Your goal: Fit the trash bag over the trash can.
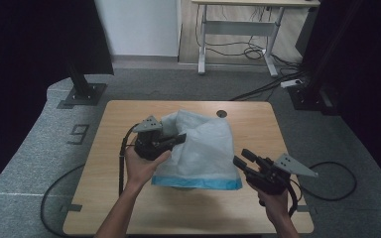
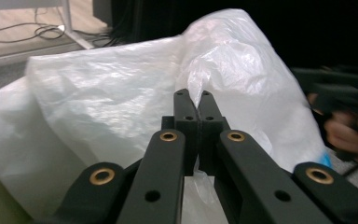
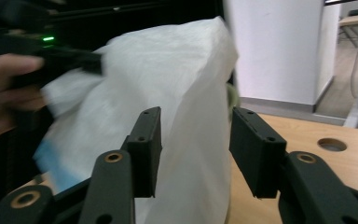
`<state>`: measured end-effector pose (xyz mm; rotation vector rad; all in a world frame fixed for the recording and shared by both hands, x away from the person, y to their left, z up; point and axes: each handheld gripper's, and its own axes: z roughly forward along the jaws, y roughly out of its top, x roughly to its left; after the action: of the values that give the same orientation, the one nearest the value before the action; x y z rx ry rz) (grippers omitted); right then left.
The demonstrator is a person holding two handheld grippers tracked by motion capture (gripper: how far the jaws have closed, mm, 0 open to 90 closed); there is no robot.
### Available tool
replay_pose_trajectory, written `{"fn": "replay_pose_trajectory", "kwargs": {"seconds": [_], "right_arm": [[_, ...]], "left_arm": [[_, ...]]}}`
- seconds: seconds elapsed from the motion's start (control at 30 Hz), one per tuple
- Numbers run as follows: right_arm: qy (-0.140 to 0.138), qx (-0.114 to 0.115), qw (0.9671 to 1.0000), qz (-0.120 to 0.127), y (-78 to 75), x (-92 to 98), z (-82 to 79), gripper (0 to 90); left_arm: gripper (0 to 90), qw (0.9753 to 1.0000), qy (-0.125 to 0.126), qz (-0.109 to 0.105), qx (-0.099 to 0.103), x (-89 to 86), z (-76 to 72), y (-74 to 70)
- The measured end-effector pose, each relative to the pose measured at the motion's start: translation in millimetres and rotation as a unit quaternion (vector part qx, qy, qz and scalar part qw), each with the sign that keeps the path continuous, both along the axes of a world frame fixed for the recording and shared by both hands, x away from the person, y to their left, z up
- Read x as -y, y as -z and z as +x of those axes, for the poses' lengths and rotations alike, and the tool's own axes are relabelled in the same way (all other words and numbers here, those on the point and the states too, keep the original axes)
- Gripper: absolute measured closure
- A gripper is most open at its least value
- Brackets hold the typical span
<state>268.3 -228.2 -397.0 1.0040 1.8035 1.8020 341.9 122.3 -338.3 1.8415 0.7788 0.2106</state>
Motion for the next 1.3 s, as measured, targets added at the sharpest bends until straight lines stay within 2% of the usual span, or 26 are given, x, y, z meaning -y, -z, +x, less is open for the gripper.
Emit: {"fn": "replay_pose_trajectory", "kwargs": {"seconds": [0.1, 0.27, 0.33, 0.47, 0.6, 0.67, 0.73, 0.77, 0.83, 0.9, 1.0, 1.1, 1.13, 1.17, 1.3], "right_arm": [[-0.014, -0.005, 0.9999, 0.002, 9.0, 8.3, -12.9, 49.8], [-0.030, -0.018, 0.9993, -0.011, 25.8, 14.5, -29.9, 44.7], [-0.035, -0.016, 0.9991, -0.016, 30.5, 13.6, -36.5, 43.5], [-0.035, -0.014, 0.9985, -0.040, 37.9, 4.2, -44.2, 35.8], [-0.034, -0.012, 0.9967, -0.073, 47.4, -8.2, -41.0, 33.3], [-0.031, -0.001, 0.9947, -0.098, 51.2, -14.2, -39.1, 43.3], [-0.020, 0.012, 0.9914, -0.129, 53.5, -18.5, -35.8, 61.4], [-0.018, 0.012, 0.9910, -0.132, 53.7, -19.0, -32.5, 70.1], [-0.008, 0.011, 0.9922, -0.124, 51.1, -16.8, -25.1, 82.2], [-0.004, 0.013, 0.9937, -0.111, 45.1, -13.7, -17.7, 87.6], [0.001, 0.024, 0.9943, -0.104, 31.4, -11.7, -9.2, 88.7], [0.007, 0.046, 0.9934, -0.105, 13.7, -12.6, -4.2, 88.9], [0.007, 0.046, 0.9934, -0.105, 13.7, -12.6, -4.2, 88.9], [0.008, 0.054, 0.9934, -0.101, 2.0, -13.0, 0.9, 88.9], [0.007, 0.061, 0.9933, -0.098, -14.3, -15.4, 11.9, 88.9]], "left_arm": [[89.9, 0.9999, -0.004, 0.006, -0.014, 0.2, 6.0, 4.1], [90.0, 0.9997, -0.009, 0.010, -0.019, 0.3, 9.0, 7.0], [89.9, 0.9997, -0.009, 0.010, -0.019, 0.7, 9.4, 7.1], [89.9, 0.9997, -0.008, 0.011, -0.021, 1.5, 10.6, 7.5], [89.9, 0.9996, -0.008, 0.014, -0.021, 0.3, 10.4, 8.1], [89.9, 0.9996, -0.008, 0.015, -0.021, -1.8, 10.4, 8.7], [89.9, 0.9997, -0.004, 0.015, -0.021, -4.2, 11.0, 9.5], [89.9, 0.9996, -0.001, 0.016, -0.022, -5.5, 11.5, 10.1], [89.9, 0.9995, -0.002, 0.024, -0.023, -7.8, 11.9, 11.1], [89.8, 0.9994, -0.003, 0.027, -0.023, -11.2, 13.0, 12.2], [89.9, 0.9991, -0.009, 0.032, -0.027, -17.4, 17.8, 13.2], [89.9, 0.9988, -0.012, 0.036, -0.033, -20.1, 23.3, 15.2], [89.9, 0.9983, -0.014, 0.040, -0.039, -21.4, 27.3, 16.7], [89.8, 0.9978, -0.015, 0.044, -0.047, -23.4, 31.9, 18.6], [89.8, 0.9969, -0.014, 0.054, -0.056, -28.1, 34.5, 21.5]]}}
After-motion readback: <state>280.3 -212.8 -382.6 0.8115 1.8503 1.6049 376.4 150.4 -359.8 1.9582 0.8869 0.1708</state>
